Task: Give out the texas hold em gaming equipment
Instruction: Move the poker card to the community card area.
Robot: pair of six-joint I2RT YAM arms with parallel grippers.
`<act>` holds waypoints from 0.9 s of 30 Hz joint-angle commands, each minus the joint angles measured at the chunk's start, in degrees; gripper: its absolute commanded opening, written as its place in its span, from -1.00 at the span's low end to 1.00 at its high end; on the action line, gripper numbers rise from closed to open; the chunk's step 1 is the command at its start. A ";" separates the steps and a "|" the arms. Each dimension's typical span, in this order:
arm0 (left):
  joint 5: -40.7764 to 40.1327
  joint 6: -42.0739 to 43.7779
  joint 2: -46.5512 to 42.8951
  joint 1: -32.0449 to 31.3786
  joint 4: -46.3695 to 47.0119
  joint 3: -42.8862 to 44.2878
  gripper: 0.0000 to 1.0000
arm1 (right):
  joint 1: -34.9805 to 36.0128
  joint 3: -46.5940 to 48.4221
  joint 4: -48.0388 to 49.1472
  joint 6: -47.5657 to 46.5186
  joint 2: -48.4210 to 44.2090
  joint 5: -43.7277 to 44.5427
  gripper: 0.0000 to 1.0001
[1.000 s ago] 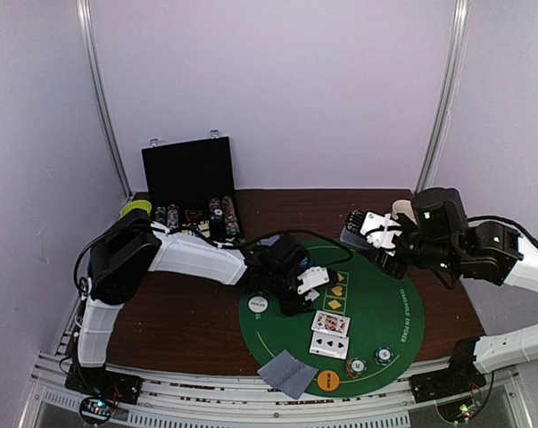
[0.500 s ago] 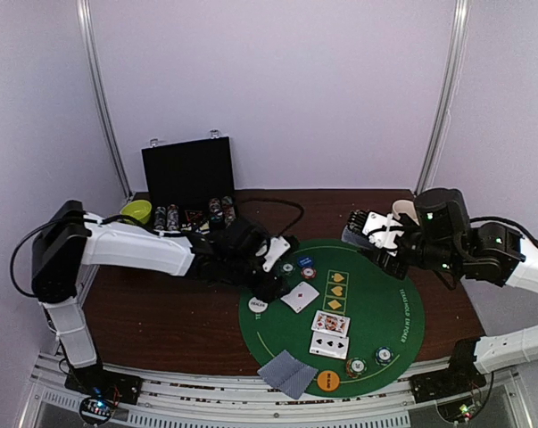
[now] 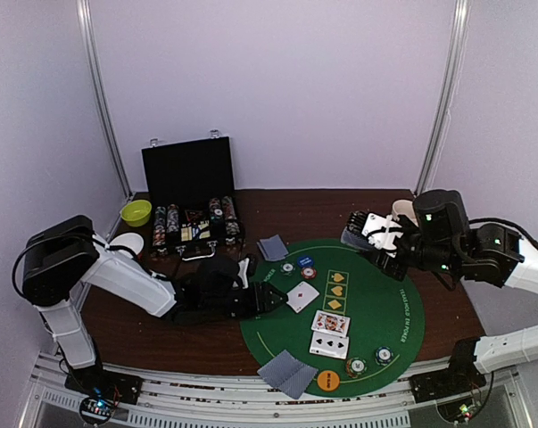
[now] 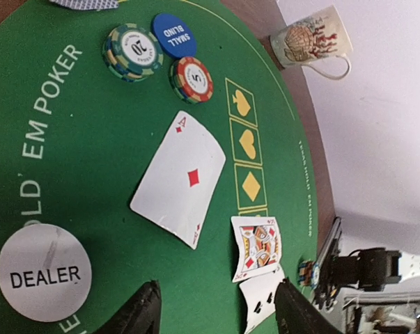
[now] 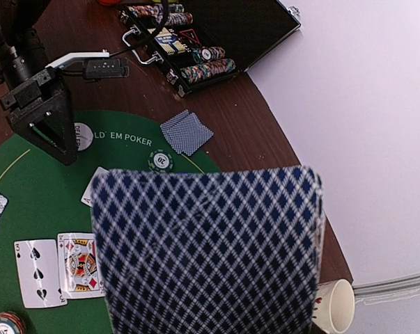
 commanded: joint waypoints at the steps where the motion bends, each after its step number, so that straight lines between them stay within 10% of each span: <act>1: -1.82 -12.68 2.48 -0.82 10.93 0.31 0.18 | -0.26 -0.20 1.44 1.16 -1.25 -0.69 -0.13; 27: -8.05 -34.72 14.46 -4.04 5.12 6.95 0.27 | -0.22 1.49 -0.71 1.74 -3.74 -1.14 -0.12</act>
